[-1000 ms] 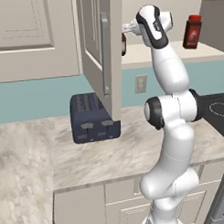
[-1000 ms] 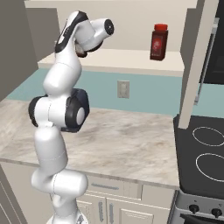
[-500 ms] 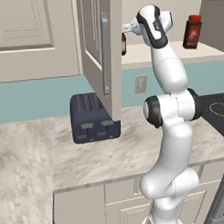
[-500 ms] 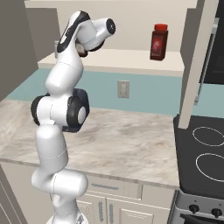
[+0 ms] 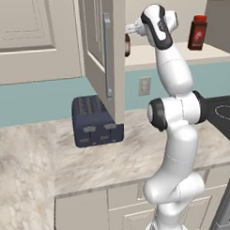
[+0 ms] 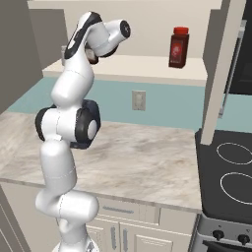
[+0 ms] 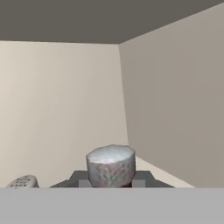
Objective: Collect the paprika, ketchup, and shaker from the cabinet and place them next to the stove.
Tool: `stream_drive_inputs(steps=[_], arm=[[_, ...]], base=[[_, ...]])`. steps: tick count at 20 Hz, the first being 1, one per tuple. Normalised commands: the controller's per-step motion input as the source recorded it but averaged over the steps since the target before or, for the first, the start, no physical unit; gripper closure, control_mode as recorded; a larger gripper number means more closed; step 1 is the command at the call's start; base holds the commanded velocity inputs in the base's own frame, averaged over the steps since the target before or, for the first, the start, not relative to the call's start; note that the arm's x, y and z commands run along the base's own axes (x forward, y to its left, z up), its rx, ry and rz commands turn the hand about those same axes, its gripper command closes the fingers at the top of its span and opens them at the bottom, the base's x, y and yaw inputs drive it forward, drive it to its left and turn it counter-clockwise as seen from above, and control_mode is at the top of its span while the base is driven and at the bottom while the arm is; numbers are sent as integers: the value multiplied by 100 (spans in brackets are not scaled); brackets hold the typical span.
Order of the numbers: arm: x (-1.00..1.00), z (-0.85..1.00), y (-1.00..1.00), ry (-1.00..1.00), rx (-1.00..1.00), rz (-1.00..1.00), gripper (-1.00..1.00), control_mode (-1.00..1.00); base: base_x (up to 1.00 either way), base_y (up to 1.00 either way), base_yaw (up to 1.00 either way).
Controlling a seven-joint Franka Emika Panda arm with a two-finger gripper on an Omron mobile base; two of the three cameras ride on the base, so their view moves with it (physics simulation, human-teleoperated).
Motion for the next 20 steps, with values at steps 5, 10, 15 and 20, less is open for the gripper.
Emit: stream_drive_inputs(steps=[5,10,15,20], arm=[[-18,0,0,-2,0,0,100,-100],[-46,0,0,-8,0,0,100,-100],[-91,0,-3,-15,0,0,100,-100],[-100,0,-18,-17,0,0,100,-100]], base=[[0,0,0],[0,0,0],[0,0,0],[0,0,0]])
